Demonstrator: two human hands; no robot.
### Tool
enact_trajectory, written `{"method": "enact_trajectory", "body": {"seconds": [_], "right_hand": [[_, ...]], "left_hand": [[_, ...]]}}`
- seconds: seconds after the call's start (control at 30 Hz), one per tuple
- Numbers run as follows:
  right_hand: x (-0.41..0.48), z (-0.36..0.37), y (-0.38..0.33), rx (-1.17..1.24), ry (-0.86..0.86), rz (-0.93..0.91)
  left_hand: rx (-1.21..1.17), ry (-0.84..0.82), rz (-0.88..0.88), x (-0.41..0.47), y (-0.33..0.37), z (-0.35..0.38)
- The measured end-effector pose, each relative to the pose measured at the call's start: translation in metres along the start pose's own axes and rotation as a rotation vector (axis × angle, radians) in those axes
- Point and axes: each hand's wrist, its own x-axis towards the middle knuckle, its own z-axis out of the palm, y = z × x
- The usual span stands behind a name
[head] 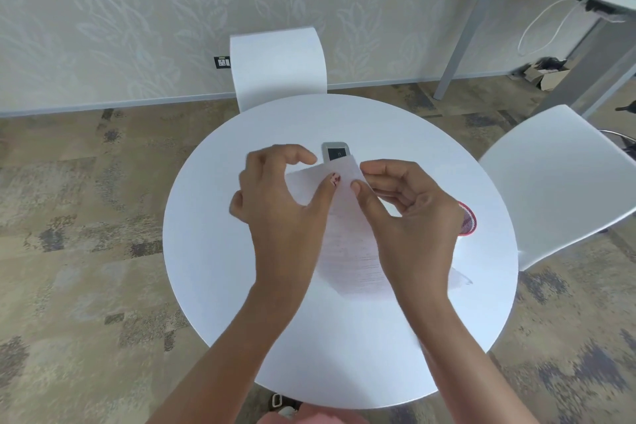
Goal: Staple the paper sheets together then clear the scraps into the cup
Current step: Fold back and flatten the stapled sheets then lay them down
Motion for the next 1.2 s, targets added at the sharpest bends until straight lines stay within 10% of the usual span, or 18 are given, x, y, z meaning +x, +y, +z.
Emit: {"method": "enact_trajectory", "body": {"seconds": [0.53, 0.8, 1.03, 1.2], "right_hand": [[-0.014, 0.027, 0.022, -0.142, -0.077, -0.155], [0.004, 0.017, 0.075, -0.017, 0.153, 0.053], [0.007, 0.0, 0.114, 0.191, -0.061, 0.393], [0.008, -0.01, 0.124, 0.205, -0.088, 0.289]], "left_hand": [[-0.275, -0.126, -0.148, 0.013, -0.018, -0.003], [-0.269, -0.222, -0.045, 0.024, -0.016, -0.011], [-0.399, -0.216, 0.008, 0.027, -0.014, -0.015], [-0.467, -0.176, 0.029, 0.031, -0.019, -0.019]]}}
